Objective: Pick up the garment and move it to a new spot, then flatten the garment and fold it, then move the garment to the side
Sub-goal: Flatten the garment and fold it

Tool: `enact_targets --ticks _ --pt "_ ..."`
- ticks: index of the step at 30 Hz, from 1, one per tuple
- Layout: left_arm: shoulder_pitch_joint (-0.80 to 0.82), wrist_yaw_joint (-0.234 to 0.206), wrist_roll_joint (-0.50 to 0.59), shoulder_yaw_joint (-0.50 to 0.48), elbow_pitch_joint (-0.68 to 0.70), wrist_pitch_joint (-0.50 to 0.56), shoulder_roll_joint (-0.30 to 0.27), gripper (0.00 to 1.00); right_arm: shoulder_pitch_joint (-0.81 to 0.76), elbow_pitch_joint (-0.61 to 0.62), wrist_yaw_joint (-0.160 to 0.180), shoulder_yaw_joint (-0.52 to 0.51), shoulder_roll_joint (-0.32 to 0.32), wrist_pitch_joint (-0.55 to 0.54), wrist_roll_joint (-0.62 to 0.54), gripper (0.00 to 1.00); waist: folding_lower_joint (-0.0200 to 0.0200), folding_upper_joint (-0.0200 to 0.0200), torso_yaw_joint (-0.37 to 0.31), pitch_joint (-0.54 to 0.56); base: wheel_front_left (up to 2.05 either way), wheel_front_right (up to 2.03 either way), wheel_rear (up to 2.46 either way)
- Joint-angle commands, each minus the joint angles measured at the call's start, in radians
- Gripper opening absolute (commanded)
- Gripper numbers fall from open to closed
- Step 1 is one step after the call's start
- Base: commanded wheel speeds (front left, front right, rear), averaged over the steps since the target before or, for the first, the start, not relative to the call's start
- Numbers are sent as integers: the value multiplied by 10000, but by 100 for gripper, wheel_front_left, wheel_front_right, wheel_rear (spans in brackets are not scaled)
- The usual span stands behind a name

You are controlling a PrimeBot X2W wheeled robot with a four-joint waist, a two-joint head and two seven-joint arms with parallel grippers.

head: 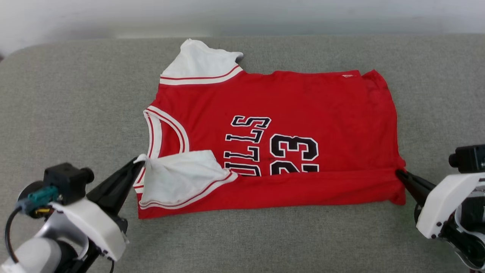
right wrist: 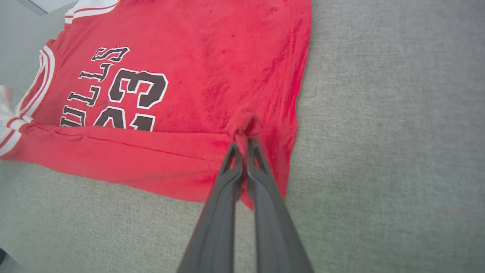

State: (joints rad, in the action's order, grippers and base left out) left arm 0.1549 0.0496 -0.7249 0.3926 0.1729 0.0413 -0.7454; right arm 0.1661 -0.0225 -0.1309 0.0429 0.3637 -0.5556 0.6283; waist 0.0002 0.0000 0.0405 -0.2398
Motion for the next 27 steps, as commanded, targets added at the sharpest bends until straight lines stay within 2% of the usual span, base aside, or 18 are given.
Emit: enact_targets --ticks 1,11,19,20,21,22,23,27 --pt "119 29 -8 20 -35 4 38 0 125 -36 3 13 -52 9 -63 0 -2 0 -31 -112 0 0 0" --pt "1984 390 71 304 -2029 203 562 0 1339 -1160 3 450 -367 -54 -502 0 -2 0 -125 -586 0 0 0" --pt "2653 402 290 568 -3308 -110 1026 0 1767 -1693 3 650 -429 443 -801 0 -2 0 -105 -676 0 0 0" --pt "2719 354 432 601 -3486 -214 1056 35 1804 -1767 3 690 -454 508 -839 0 -2 0 -109 -662 0 0 0" --pt "2758 281 530 630 -3661 -300 1101 100 1829 -1855 3 695 -474 606 -893 0 -2 0 -115 -634 0 0 0" --pt "2769 235 550 676 -3831 -343 1194 100 1862 -1917 3 672 -470 777 -1012 31 -2 0 -114 -591 0 0 0" --pt "2773 176 518 679 -3950 -396 1308 100 1855 -2022 3 668 -501 869 -1048 100 -2 0 -103 -536 0 0 0" --pt "2692 -63 583 662 -4249 -653 1501 100 1913 -2060 3 968 -315 1324 -1446 100 -2 0 -84 -289 0 0 0"
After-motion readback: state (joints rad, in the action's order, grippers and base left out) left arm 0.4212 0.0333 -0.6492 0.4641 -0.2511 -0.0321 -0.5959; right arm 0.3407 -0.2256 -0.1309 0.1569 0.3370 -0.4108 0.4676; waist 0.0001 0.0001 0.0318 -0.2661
